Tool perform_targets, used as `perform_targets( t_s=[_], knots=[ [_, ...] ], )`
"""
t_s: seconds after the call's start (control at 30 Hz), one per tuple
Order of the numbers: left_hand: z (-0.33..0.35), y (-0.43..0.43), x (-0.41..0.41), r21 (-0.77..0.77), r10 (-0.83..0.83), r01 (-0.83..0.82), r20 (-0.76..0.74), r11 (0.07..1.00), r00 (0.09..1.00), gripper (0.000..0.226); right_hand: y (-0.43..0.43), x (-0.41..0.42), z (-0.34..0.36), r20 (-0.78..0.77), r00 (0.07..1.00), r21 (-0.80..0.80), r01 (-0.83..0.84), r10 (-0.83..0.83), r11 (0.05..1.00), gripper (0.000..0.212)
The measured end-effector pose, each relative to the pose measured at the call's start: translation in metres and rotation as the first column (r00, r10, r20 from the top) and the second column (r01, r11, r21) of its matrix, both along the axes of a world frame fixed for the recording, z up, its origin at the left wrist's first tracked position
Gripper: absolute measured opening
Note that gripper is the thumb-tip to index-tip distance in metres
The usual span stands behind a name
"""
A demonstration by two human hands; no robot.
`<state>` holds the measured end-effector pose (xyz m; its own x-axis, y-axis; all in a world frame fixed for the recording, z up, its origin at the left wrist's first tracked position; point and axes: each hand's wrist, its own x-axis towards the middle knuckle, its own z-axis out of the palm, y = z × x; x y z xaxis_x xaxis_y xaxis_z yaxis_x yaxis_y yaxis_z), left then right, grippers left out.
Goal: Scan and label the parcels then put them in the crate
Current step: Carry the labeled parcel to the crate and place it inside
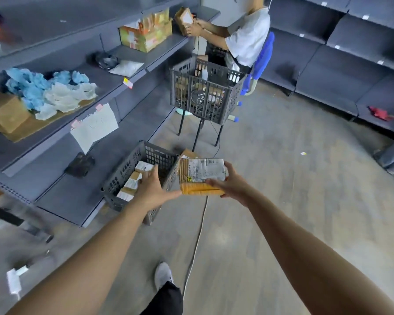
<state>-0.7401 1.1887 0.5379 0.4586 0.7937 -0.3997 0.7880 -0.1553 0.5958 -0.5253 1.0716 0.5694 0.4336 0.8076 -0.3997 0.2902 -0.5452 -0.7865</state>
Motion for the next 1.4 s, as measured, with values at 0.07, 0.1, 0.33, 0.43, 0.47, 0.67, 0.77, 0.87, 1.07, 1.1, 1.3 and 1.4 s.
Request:
perform_targets(
  t_s=[0.07,0.1,0.33,0.43,0.47,0.67,0.77,0.87,1.07,1.1,1.3,1.4],
  knots=[
    [-0.006,0.035,0.008,-0.033,0.049,-0.048,0.007,0.998,0.999,0.120,0.043,0.015,0.000,0.008,0.998,-0.033,-0.055,0.055,0.998,0.074],
    [-0.009,0.050,0.011,-0.038,0.076,-0.076,0.012,0.996,0.997,0.120,0.065,0.022,-0.002,0.021,0.996,-0.041,-0.089,0.090,0.995,0.075],
    [-0.017,0.133,0.031,-0.018,0.216,-0.217,-0.056,0.976,0.975,0.113,0.191,0.066,-0.035,0.024,0.973,-0.115,-0.224,0.228,0.968,0.094],
    [-0.033,0.164,0.039,-0.027,0.319,-0.322,-0.066,0.946,0.945,0.115,0.247,0.087,-0.064,0.091,0.941,-0.182,-0.307,0.327,0.934,0.105],
    [-0.040,0.174,0.043,-0.032,0.347,-0.350,-0.075,0.936,0.935,0.115,0.266,0.092,-0.070,0.104,0.920,-0.199,-0.352,0.377,0.915,0.105],
    [-0.097,0.213,0.075,-0.055,0.544,-0.553,-0.124,0.831,0.830,0.118,0.377,0.124,-0.140,0.091,0.770,-0.265,-0.593,0.632,0.760,0.083],
    [-0.133,0.228,0.096,-0.080,0.604,-0.621,-0.164,0.780,0.780,0.121,0.419,0.132,-0.190,0.074,0.672,-0.297,-0.691,0.737,0.659,0.096],
    [-0.185,0.246,0.108,-0.081,0.634,-0.652,-0.171,0.754,0.755,0.122,0.451,0.129,-0.242,0.110,0.557,-0.327,-0.762,0.823,0.559,0.106],
    [-0.337,0.280,0.108,-0.120,0.651,-0.675,-0.186,0.728,0.736,0.118,0.508,0.109,-0.392,0.159,0.457,-0.385,-0.787,0.875,0.482,0.107],
    [-0.366,0.285,0.106,-0.120,0.650,-0.676,-0.198,0.727,0.734,0.119,0.516,0.105,-0.422,0.164,0.432,-0.405,-0.791,0.887,0.460,0.104],
    [-0.524,0.302,0.095,-0.107,0.658,-0.691,-0.232,0.715,0.717,0.121,0.548,0.080,-0.586,0.138,0.183,-0.552,-0.802,0.973,0.229,0.104],
    [-0.581,0.310,0.091,-0.090,0.645,-0.683,-0.261,0.725,0.719,0.119,0.558,0.072,-0.648,0.107,0.140,-0.603,-0.778,0.984,0.176,0.097]
  ],
)
